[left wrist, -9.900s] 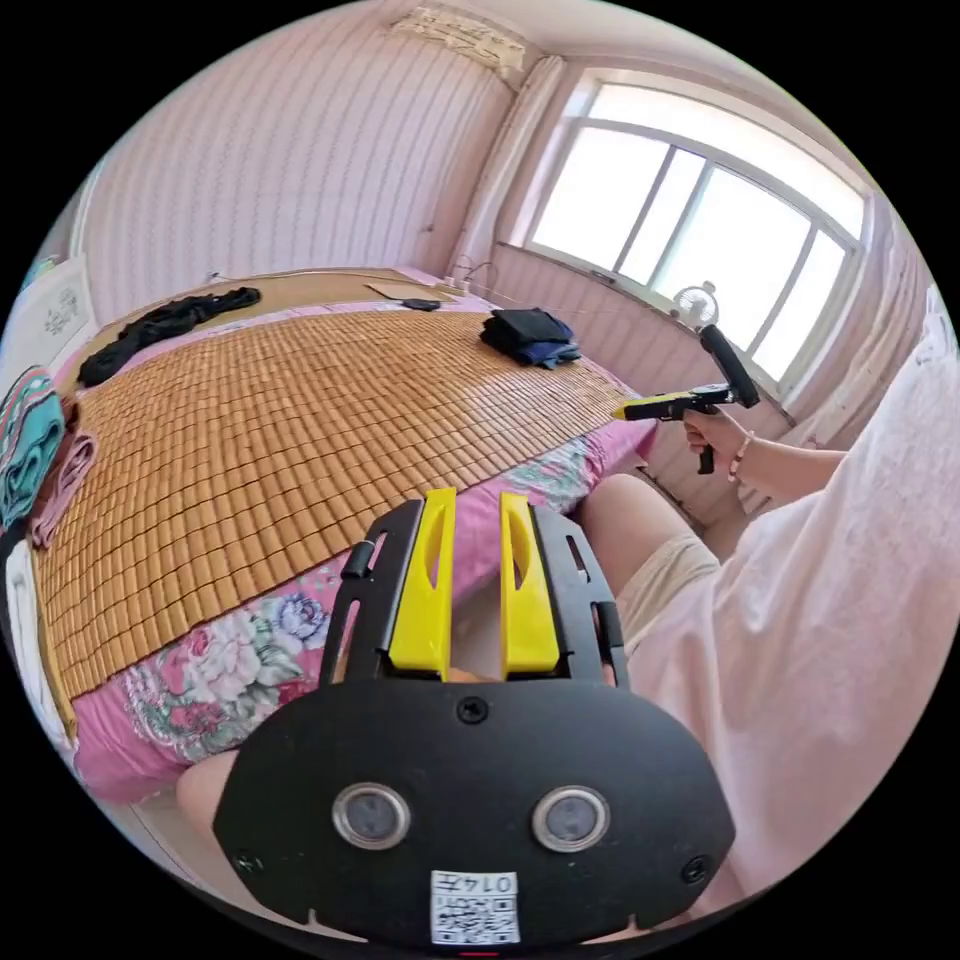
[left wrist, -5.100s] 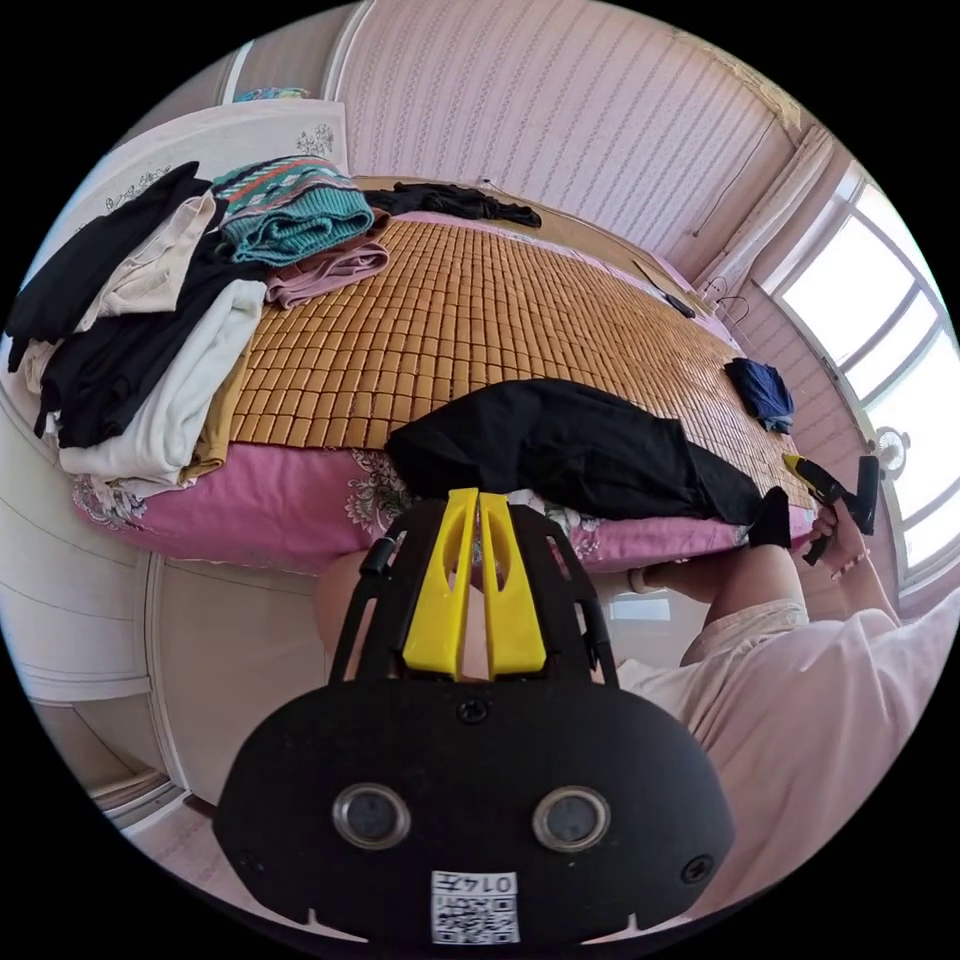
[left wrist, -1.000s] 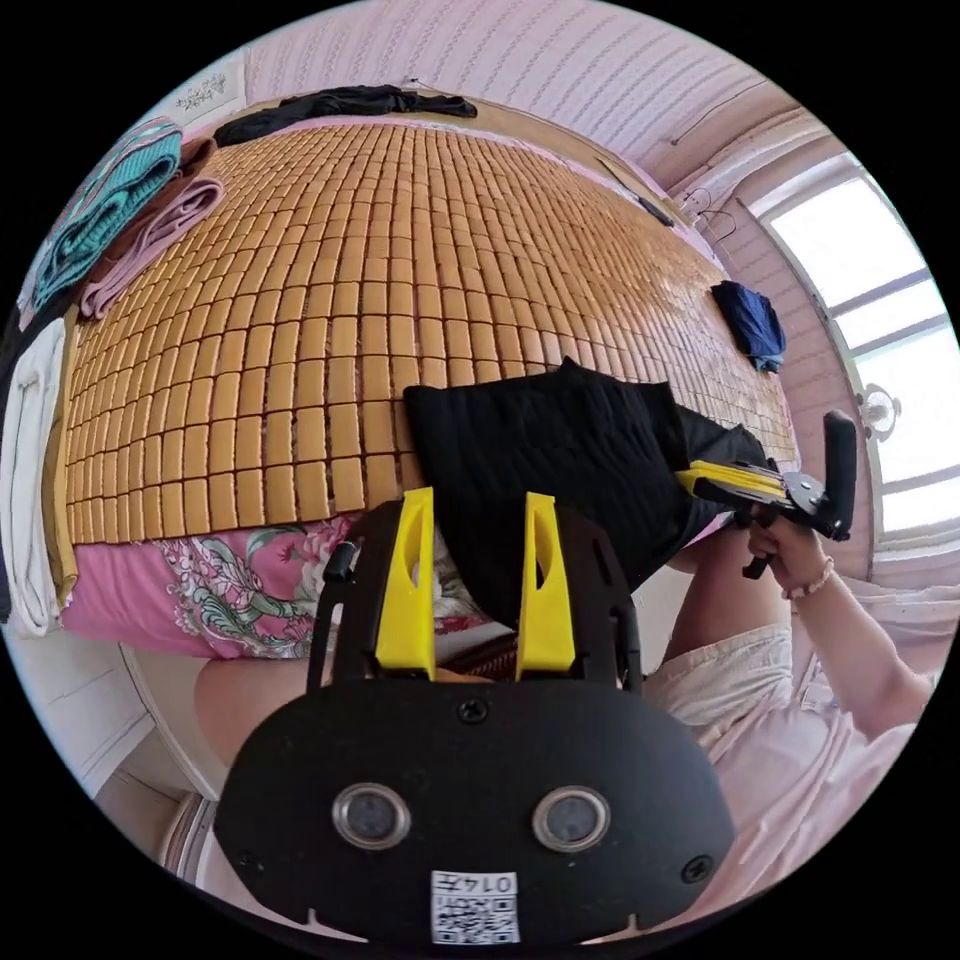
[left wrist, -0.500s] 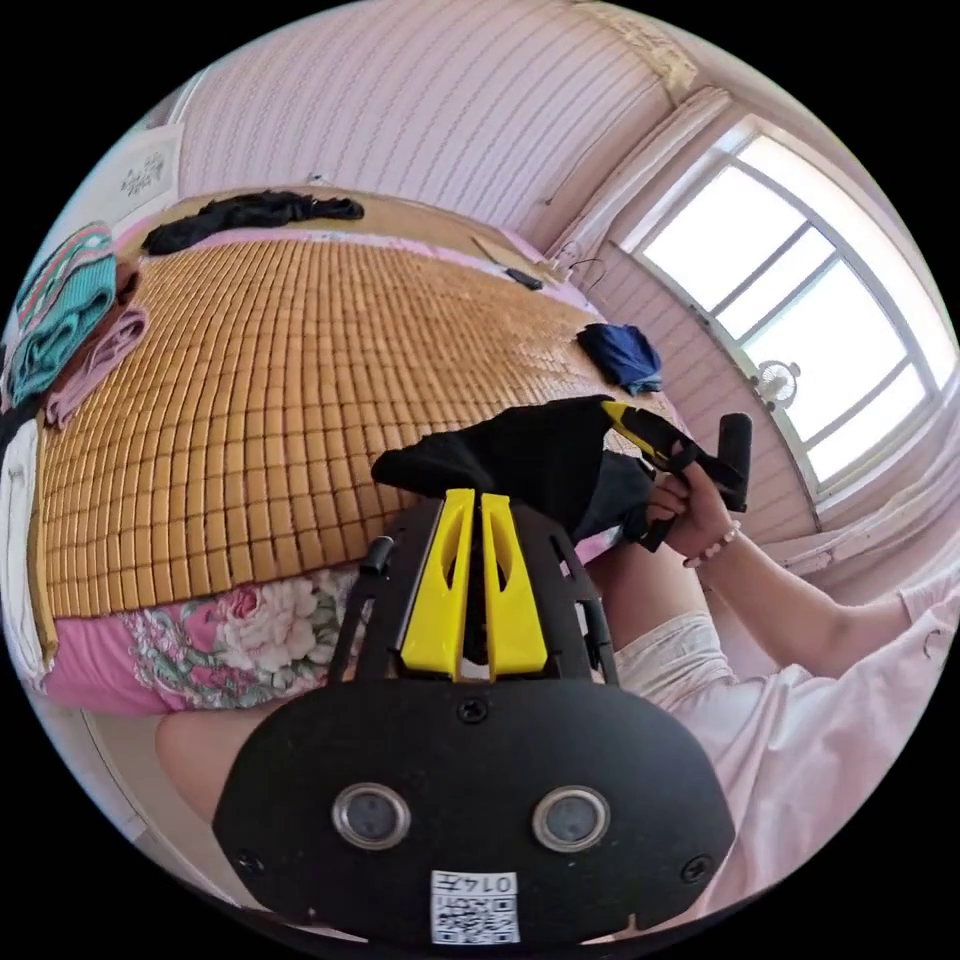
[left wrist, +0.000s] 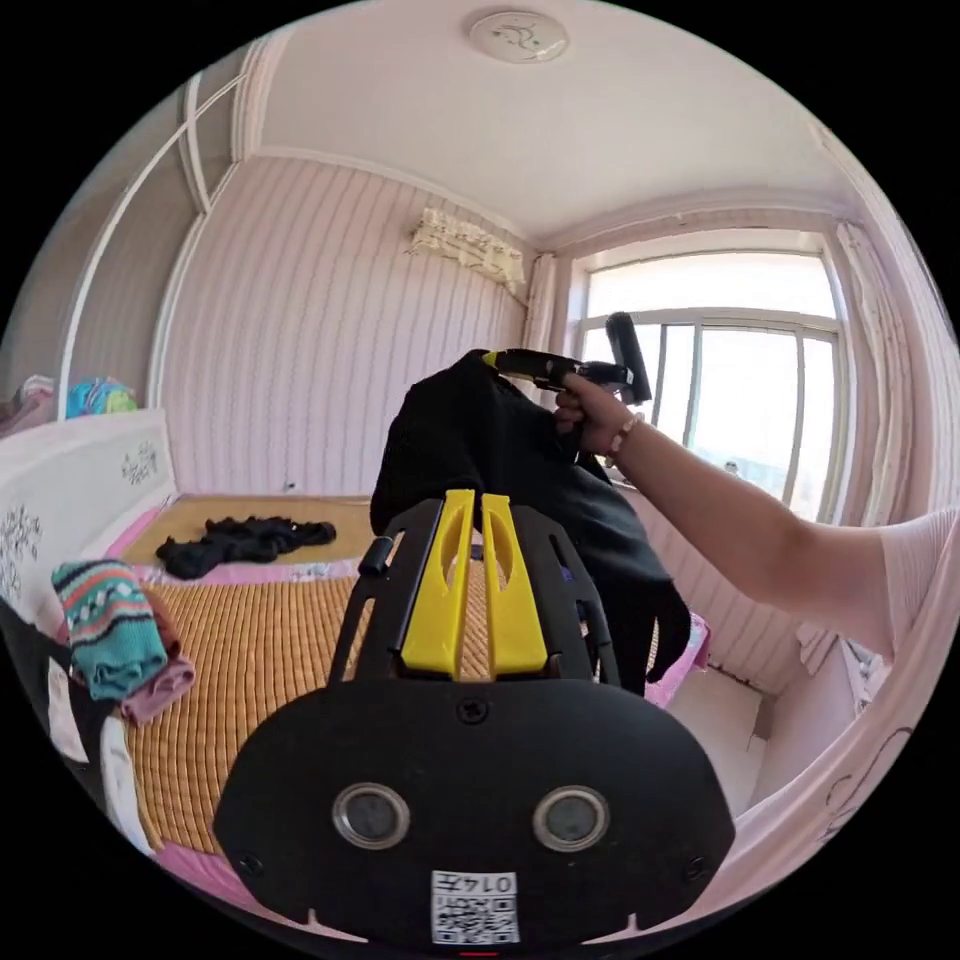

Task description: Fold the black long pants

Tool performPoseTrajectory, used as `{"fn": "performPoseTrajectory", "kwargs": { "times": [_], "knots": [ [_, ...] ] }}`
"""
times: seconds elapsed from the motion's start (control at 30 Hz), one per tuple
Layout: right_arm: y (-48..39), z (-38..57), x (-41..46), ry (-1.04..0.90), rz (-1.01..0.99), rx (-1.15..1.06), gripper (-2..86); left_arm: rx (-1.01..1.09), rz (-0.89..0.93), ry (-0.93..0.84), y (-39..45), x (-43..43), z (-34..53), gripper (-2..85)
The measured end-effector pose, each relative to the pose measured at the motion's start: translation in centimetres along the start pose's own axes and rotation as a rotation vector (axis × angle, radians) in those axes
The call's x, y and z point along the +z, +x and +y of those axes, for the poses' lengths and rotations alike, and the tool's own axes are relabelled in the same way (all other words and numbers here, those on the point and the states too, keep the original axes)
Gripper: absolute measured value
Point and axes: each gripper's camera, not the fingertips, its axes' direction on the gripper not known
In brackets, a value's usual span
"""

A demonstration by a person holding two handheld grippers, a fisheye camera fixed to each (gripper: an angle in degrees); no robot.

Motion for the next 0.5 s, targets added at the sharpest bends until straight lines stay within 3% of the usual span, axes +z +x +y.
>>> {"fn": "performPoseTrajectory", "kwargs": {
  "times": [0.17,0.23,0.33,0.5],
  "knots": [
    [-1.3,11.7,16.5,-0.267,-0.052,0.055,0.7,-0.208,-0.165,-0.216,-6.5,0.5,11.0,-1.0],
    [-1.8,18.3,22.3,-0.414,-0.118,0.197,0.7,-0.252,-0.259,-0.386,-8.6,1.6,16.5,-1.0],
    [-3.5,22.9,26.6,-0.565,-0.141,0.222,0.7,-0.377,-0.259,-0.598,-11.2,2.6,22.0,-1.0],
    [-5.3,18.7,29.1,-0.512,-0.183,0.143,0.8,-0.371,-0.288,-0.48,-12.1,-0.5,22.4,-0.9]
  ]
}}
